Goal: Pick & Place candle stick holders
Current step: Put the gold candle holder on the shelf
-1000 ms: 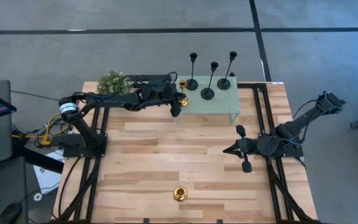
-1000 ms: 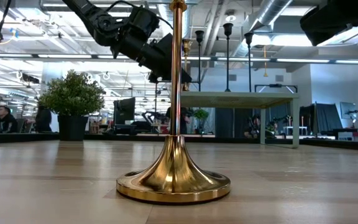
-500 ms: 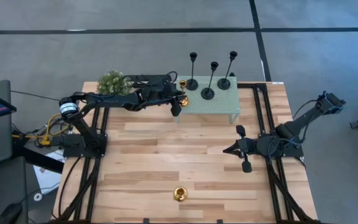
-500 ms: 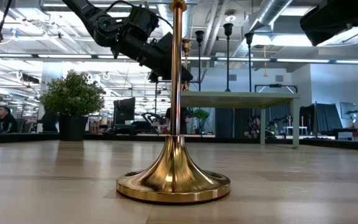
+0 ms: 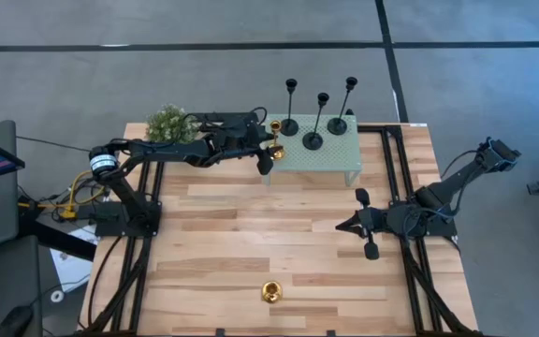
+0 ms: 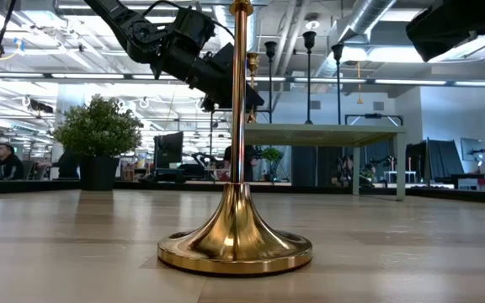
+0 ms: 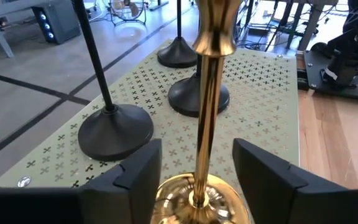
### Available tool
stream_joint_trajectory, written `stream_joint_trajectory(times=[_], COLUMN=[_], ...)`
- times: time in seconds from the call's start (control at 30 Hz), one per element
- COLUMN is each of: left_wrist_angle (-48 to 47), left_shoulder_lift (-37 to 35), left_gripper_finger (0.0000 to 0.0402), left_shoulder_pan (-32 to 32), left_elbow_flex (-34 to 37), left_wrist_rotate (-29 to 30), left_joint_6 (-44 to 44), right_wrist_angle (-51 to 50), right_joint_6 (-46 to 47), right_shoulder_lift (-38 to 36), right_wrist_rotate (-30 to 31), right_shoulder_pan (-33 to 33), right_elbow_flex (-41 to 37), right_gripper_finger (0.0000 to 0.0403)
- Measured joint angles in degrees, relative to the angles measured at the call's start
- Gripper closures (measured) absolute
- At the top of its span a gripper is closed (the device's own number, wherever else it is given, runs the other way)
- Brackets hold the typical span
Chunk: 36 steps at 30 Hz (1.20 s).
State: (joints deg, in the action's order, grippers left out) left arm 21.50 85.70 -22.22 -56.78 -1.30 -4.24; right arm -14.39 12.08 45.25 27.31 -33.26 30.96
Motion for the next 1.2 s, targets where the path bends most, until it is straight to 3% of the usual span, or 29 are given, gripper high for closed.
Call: stream_joint_trajectory(times=[0.2,0.4,0.73,0.87,1.1,1.2], left_wrist_angle=[-0.1,-3.6,-26.9,-32.3,-33.4,-31.9], left_shoulder_lift=[-1.6,-6.7,-18.2,-20.6,-21.0,-20.9], left_gripper_finger=[0.0167,0.0155,0.0175,0.0214,0.0331,0.0373], left_shoulder_pan=[0.0,0.4,3.0,4.0,8.6,12.5], left_elbow_flex=[0.0,0.2,0.4,0.5,2.0,5.6], left_wrist_rotate=[1.4,1.7,1.7,-2.4,-15.6,-16.4], left_joint_6=[-2.2,-2.6,-0.9,0.4,-4.8,-6.6], right_wrist_angle=[0.1,0.3,0.3,0.3,0.3,0.3], right_joint_6=[0.0,0.0,0.0,0.0,0.0,0.0], right_shoulder_lift=[0.0,0.0,0.0,0.0,0.0,0.0], right_wrist_rotate=[0.0,0.0,0.0,0.0,0.0,0.0], right_shoulder_pan=[0.0,0.0,0.0,0.0,0.0,0.0], right_elbow_flex=[0.0,0.0,0.0,0.0,0.0,0.0], right_gripper_finger=[0.0403,0.0403,0.0403,0.0403,0.0403,0.0403])
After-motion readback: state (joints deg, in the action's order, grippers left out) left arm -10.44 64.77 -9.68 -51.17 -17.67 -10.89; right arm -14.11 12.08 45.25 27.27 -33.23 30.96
